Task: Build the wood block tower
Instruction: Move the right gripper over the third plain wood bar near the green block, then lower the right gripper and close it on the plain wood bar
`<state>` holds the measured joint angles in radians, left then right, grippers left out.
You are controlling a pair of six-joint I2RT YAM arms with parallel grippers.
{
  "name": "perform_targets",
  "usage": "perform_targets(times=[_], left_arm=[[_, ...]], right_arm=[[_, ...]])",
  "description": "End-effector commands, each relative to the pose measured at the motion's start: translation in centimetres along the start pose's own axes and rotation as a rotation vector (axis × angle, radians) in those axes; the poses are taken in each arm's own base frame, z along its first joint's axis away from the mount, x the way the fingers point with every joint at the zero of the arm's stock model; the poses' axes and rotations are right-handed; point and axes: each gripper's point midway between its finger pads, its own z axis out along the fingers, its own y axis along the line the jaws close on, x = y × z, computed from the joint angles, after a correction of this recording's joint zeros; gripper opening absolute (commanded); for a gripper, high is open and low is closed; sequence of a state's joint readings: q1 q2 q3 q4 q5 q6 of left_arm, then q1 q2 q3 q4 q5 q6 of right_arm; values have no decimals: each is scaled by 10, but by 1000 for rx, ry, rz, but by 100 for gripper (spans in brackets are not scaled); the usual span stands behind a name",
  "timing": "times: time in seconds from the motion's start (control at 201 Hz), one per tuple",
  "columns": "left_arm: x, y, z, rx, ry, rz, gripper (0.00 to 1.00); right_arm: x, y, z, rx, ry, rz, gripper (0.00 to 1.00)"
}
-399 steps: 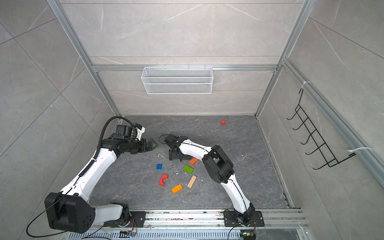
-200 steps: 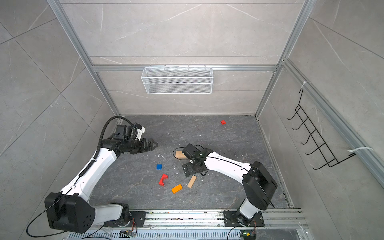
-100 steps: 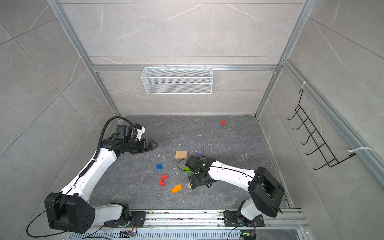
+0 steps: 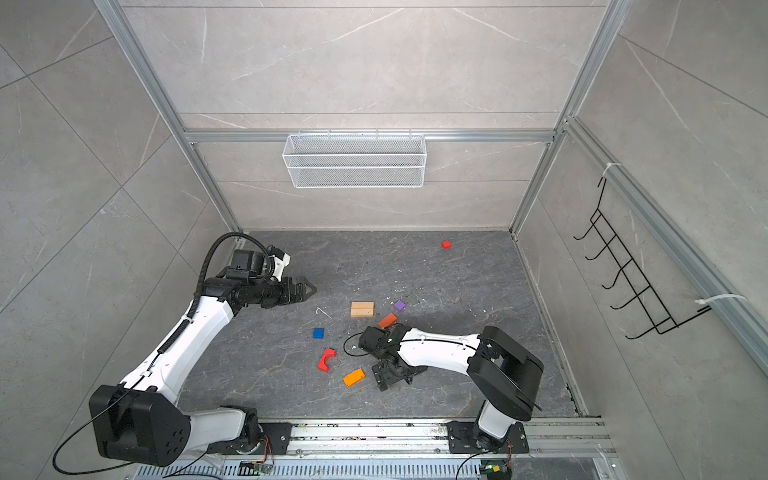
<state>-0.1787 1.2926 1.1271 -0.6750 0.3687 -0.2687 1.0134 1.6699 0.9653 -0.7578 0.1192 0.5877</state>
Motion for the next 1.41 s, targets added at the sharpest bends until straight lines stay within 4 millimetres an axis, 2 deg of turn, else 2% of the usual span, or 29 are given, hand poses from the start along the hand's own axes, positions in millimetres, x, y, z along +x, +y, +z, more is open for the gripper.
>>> perform_targets(times=[0.0,0.194,0.398,0.567,0.682,1.175,1.404], left_arm=[[-4,-3,-6,9,-24,11,100],[-4,-3,-6,8,-24,11,100],[-5,-2,-7,2,-29,14,100],[-5,-2,-6,4,-27,12,100],[-4,-2,-5,4,-22,11,100],[-4,-1,-5,1,-20,10,100],[-4,-1,-5,-1,-19,9,100]], right_arm=[[-18,9,0,-3,-49,10,97],[-34,24,4,-24,-55,-9,97],[-34,33,-1,-79,-51,11,97],[-36,34,-9,-104,-74,89,99],[-42,36,-6,-99,-84,134,99],[-54,40,12,-89,-115,46,97],[-56,33,16,-94,-118,41,95]])
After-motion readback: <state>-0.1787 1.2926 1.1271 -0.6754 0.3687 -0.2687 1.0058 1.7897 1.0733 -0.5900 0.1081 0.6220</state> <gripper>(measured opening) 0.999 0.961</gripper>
